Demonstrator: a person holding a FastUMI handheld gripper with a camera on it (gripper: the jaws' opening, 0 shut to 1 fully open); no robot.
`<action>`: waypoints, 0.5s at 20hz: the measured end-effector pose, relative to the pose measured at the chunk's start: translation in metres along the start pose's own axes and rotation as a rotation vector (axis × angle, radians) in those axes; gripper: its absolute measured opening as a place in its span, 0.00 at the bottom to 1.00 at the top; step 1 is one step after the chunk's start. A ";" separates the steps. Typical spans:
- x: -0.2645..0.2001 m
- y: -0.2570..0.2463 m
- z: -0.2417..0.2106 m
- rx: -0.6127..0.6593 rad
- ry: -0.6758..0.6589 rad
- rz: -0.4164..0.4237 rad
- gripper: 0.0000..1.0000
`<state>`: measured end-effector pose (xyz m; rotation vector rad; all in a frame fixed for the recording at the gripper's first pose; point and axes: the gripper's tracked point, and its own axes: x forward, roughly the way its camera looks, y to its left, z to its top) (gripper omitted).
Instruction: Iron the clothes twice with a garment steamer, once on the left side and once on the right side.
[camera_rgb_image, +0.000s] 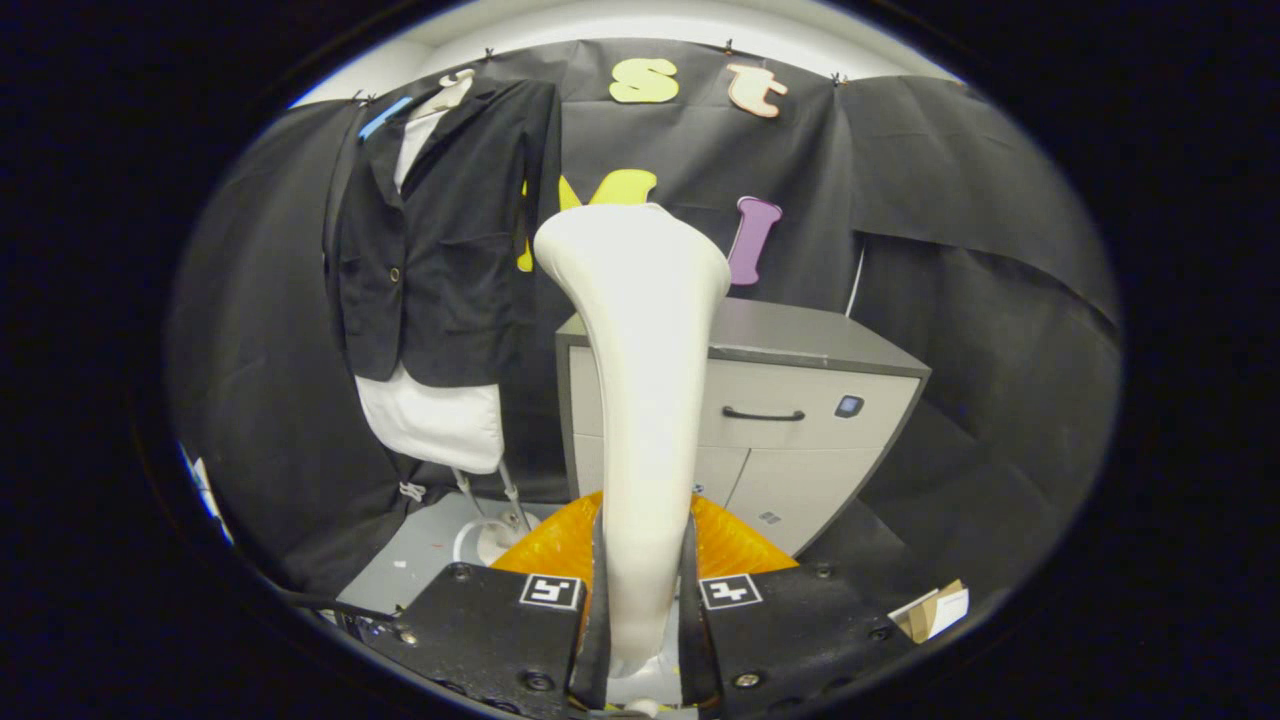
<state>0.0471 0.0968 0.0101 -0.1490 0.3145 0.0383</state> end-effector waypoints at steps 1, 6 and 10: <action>-0.001 -0.006 -0.002 0.002 0.005 -0.003 0.30; -0.007 -0.036 -0.014 0.018 0.022 -0.012 0.30; -0.010 -0.061 -0.030 0.038 0.049 -0.029 0.30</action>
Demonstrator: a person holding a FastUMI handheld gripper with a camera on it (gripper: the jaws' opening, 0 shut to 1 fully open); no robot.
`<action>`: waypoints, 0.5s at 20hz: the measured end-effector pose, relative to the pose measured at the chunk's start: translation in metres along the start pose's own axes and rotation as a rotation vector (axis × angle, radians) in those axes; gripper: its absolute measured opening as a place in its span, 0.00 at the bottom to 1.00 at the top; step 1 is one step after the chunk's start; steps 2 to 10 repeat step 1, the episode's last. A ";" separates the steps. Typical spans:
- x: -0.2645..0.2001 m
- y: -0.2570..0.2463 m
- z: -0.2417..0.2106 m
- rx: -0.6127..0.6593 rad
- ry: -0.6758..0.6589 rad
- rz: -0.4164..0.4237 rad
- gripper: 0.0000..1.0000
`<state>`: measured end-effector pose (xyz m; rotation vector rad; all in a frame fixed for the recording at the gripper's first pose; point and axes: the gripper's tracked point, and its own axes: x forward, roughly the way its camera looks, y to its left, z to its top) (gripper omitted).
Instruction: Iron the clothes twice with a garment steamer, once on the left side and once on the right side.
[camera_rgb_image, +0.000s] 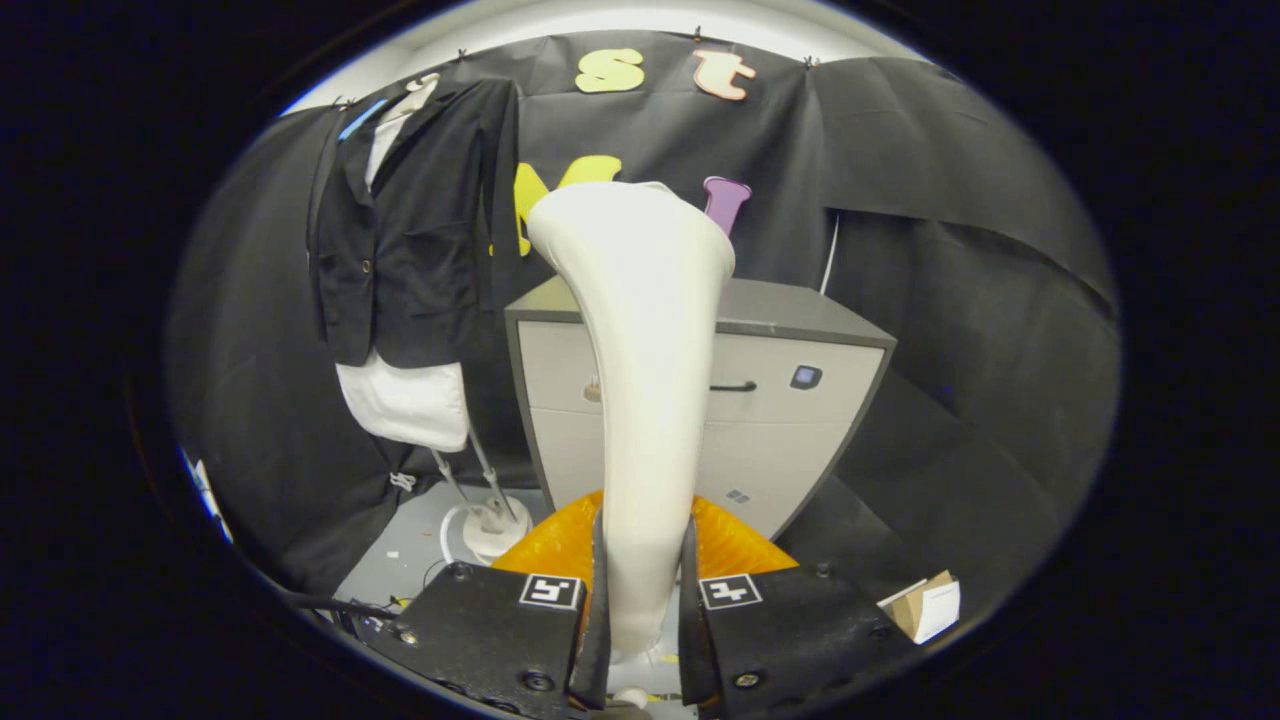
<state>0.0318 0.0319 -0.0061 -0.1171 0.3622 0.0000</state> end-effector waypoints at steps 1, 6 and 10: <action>0.000 -0.007 -0.003 0.006 0.006 -0.008 0.30; 0.000 -0.007 -0.003 0.006 0.006 -0.008 0.30; 0.000 -0.007 -0.003 0.006 0.006 -0.008 0.30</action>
